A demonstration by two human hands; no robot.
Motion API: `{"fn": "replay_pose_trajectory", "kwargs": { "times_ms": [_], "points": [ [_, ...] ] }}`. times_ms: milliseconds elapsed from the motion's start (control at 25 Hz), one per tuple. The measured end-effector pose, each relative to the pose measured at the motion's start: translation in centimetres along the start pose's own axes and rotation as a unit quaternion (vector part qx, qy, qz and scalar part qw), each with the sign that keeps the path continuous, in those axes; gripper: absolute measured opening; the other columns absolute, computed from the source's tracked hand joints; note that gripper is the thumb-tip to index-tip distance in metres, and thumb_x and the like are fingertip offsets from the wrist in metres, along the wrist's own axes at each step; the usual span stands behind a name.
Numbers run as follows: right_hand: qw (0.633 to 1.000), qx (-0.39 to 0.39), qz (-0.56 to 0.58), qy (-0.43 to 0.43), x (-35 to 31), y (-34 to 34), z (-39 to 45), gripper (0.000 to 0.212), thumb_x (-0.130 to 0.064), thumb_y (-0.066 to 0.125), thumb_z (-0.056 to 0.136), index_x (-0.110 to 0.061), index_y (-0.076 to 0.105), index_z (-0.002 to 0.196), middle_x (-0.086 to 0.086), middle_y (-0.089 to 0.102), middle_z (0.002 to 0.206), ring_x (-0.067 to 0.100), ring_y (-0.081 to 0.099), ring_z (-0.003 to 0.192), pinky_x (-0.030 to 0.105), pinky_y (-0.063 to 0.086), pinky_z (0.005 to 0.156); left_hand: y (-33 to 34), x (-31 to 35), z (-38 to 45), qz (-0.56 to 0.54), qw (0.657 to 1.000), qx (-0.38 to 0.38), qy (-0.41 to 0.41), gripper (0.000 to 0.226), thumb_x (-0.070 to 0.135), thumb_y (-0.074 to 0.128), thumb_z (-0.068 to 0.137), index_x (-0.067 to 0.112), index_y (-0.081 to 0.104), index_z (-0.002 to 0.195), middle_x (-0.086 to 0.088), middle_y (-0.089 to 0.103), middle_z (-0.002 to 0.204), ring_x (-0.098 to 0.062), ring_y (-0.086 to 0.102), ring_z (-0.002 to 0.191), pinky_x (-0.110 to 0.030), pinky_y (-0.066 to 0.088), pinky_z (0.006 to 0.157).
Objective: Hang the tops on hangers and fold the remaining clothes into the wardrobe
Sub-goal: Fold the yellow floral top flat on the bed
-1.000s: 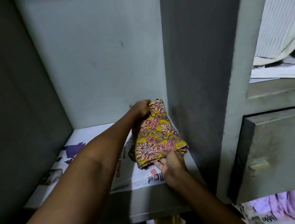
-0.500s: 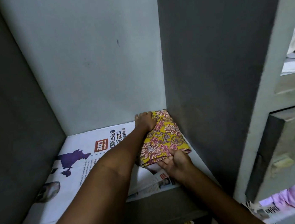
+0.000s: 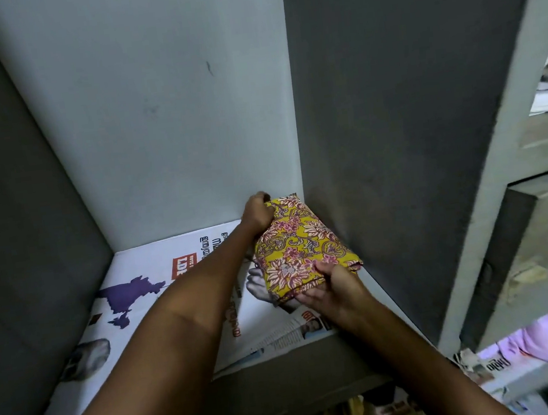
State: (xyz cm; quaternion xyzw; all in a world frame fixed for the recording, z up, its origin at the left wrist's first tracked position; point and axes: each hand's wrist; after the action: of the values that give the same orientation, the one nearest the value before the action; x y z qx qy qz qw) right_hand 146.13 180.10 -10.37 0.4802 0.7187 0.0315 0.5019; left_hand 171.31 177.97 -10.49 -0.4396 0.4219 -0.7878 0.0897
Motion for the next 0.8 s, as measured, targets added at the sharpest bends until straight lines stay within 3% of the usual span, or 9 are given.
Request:
{"fn": "replay_pose_trajectory", "kwargs": {
  "times_ms": [80,160,200,280,320,400,480,640,800],
  "points": [
    [0.973,-0.054,-0.223,-0.017,-1.0,-1.4,-2.7,0.025,-0.031,0.048,0.097,-0.009,0.056,0.103,0.016,0.068,0.084,0.029,0.067,0.072,0.034,0.054,0.064,-0.5,-0.3,-0.4,-0.054,0.997,0.042,0.021,0.034,-0.001,0.052,0.087,-0.005,0.054,0.121,-0.022,0.057,0.122,-0.032,0.054,0.114,-0.029,0.041,0.094],
    [0.906,-0.021,-0.388,-0.168,-2.0,-1.5,-3.0,0.029,-0.028,0.052,0.095,-0.011,0.062,0.075,0.004,0.068,0.062,0.018,0.063,0.056,0.025,0.046,0.053,-0.6,-0.3,-1.1,-0.044,0.997,0.035,0.051,0.033,-0.002,0.051,0.088,-0.003,0.058,0.12,-0.02,0.057,0.124,-0.031,0.053,0.115,-0.028,0.039,0.096],
    [0.845,0.02,-0.461,-0.27,-2.4,-0.9,-2.1,0.03,-0.023,0.051,0.095,-0.012,0.062,0.069,0.0,0.065,0.061,0.016,0.06,0.059,0.025,0.043,0.057,-0.4,-0.2,-1.5,-0.016,0.998,0.002,0.067,0.033,0.002,0.05,0.09,0.0,0.058,0.122,-0.019,0.056,0.128,-0.03,0.051,0.119,-0.028,0.038,0.099],
    [0.691,0.056,-0.615,-0.375,-2.6,1.3,1.0,0.023,-0.021,0.044,0.097,-0.009,0.062,0.09,0.009,0.066,0.092,0.023,0.059,0.088,0.032,0.043,0.075,0.3,-0.5,-2.3,0.098,0.987,-0.088,0.094,0.039,0.016,0.042,0.098,0.009,0.047,0.136,-0.013,0.043,0.144,-0.028,0.037,0.133,-0.032,0.027,0.108],
    [0.627,0.041,-0.699,-0.342,-2.6,2.4,2.8,0.03,-0.025,0.039,0.098,-0.005,0.056,0.113,0.016,0.058,0.119,0.029,0.053,0.111,0.036,0.04,0.091,0.7,-0.8,-2.6,0.17,0.972,-0.122,0.102,0.044,0.024,0.034,0.101,0.015,0.035,0.144,-0.009,0.03,0.152,-0.026,0.025,0.14,-0.036,0.018,0.113],
    [0.546,0.018,-0.813,-0.202,-2.2,3.1,6.3,0.058,-0.038,0.028,0.1,-0.002,0.022,0.146,0.016,0.016,0.155,0.03,0.015,0.143,0.042,0.013,0.115,1.0,-1.3,-2.7,0.254,0.952,-0.149,0.089,0.049,0.034,0.022,0.103,0.022,0.015,0.15,-0.003,0.009,0.158,-0.024,0.006,0.145,-0.043,0.004,0.116],
    [0.541,0.046,-0.825,-0.154,-1.5,3.1,7.9,0.071,-0.049,0.019,0.099,-0.003,-0.002,0.149,0.013,-0.008,0.157,0.027,-0.008,0.145,0.039,-0.004,0.116,0.9,-1.7,-2.8,0.267,0.951,-0.146,0.053,0.054,0.043,0.021,0.101,0.026,0.007,0.151,-0.004,0.001,0.159,-0.026,0.0,0.146,-0.044,0.001,0.117],
    [0.512,0.119,-0.836,-0.156,-0.7,3.5,7.5,0.078,-0.055,0.014,0.097,0.001,-0.006,0.147,0.02,-0.011,0.155,0.03,-0.012,0.144,0.045,-0.012,0.114,0.7,-1.5,-2.7,0.249,0.958,-0.137,-0.015,0.069,0.055,0.029,0.095,0.021,0.007,0.151,-0.01,0.007,0.158,-0.028,0.005,0.145,-0.041,0.006,0.117],
    [0.482,0.043,-0.857,-0.18,-0.4,1.6,6.2,0.073,-0.055,0.016,0.097,-0.008,-0.006,0.149,0.018,-0.011,0.156,0.028,-0.013,0.144,0.043,-0.01,0.115,1.2,-1.5,-2.9,0.248,0.962,-0.118,-0.015,0.068,0.054,0.026,0.096,0.018,0.007,0.151,-0.011,0.007,0.158,-0.028,0.003,0.145,-0.042,0.004,0.117]
  ]
}}
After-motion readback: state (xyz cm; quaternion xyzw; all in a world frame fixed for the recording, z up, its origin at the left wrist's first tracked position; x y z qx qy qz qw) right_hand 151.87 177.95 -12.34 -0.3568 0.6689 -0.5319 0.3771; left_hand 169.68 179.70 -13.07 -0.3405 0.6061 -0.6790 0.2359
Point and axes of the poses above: each hand's wrist, its own z-axis towards the middle knuckle, its own y-axis out of the palm, x = y × z
